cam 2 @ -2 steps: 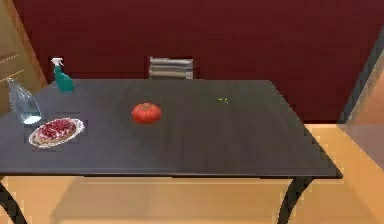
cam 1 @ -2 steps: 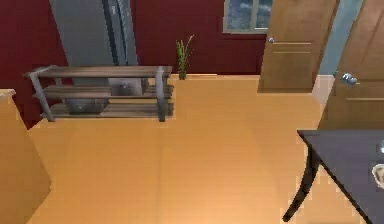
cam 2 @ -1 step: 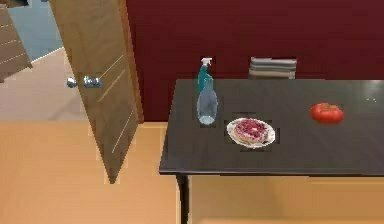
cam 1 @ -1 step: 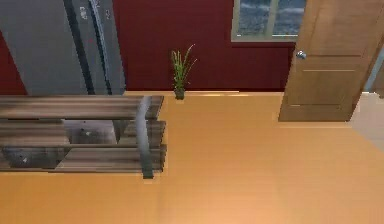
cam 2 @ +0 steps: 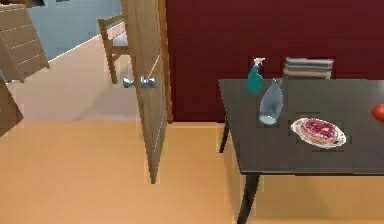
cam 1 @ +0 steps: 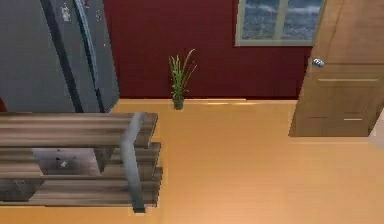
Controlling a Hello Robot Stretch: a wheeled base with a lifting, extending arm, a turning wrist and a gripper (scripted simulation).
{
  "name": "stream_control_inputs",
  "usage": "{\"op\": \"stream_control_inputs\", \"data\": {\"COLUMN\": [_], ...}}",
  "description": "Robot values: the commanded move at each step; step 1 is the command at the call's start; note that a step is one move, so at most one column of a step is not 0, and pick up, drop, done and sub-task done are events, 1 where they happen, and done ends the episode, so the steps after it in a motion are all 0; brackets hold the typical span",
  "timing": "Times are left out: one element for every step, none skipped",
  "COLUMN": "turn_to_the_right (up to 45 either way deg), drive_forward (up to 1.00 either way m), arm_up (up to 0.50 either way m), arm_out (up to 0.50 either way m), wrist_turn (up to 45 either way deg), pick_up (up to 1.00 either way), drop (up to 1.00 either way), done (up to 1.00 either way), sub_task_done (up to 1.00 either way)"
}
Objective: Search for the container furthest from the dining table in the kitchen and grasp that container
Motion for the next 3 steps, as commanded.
{"op": "stream_control_inputs", "data": {"turn_to_the_right": [45.0, 0.0, 45.0], "drive_forward": [0.0, 0.4, 0.0], "arm_up": [0.0, 0.0, 0.0], "arm_out": [0.0, 0.0, 0.0], "wrist_turn": [0.0, 0.0, 0.0], "pick_up": [0.0, 0.0, 0.0], "drop": [0.0, 0.0, 0.0], "done": [0.0, 0.0, 0.0], "sub_task_done": [0.0, 0.0, 0.0]}}
